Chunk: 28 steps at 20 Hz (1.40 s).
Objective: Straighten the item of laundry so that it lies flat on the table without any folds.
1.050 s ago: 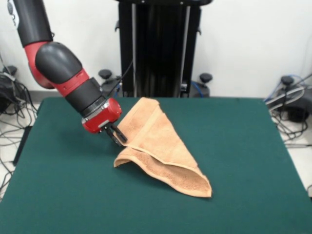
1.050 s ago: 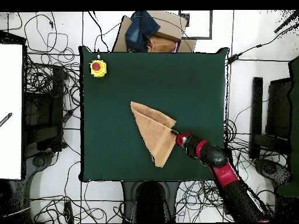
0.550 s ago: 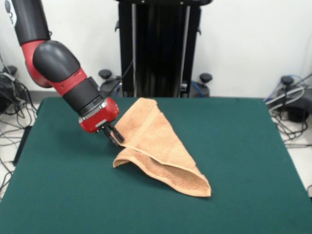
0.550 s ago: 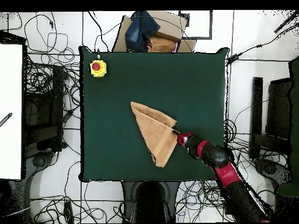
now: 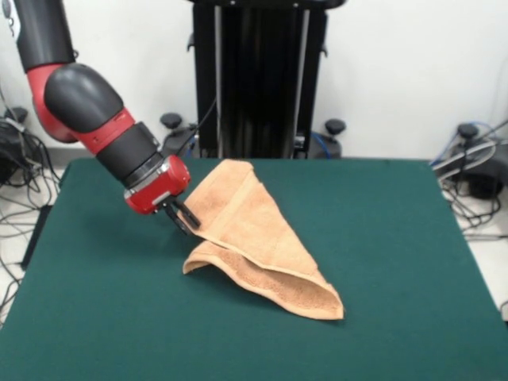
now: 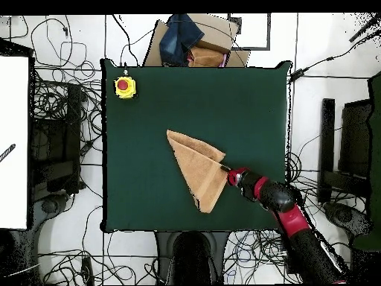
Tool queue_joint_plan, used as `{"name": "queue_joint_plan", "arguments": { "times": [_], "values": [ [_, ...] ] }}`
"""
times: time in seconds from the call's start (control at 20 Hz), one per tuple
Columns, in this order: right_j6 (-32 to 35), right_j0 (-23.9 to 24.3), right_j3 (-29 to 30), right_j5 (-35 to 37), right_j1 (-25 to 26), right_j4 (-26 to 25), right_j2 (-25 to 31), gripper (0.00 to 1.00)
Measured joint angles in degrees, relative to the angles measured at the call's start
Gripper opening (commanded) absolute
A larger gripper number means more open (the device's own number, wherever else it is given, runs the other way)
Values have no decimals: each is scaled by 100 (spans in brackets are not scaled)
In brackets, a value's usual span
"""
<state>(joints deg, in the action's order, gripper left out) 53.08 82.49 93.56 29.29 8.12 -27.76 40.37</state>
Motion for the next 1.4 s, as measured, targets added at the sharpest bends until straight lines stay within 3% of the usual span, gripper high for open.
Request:
{"name": "queue_joint_plan", "arguments": {
  "times": [1.4],
  "values": [
    [-85, -88, -719, 1140, -446, -6, 216, 0]
  ]
}}
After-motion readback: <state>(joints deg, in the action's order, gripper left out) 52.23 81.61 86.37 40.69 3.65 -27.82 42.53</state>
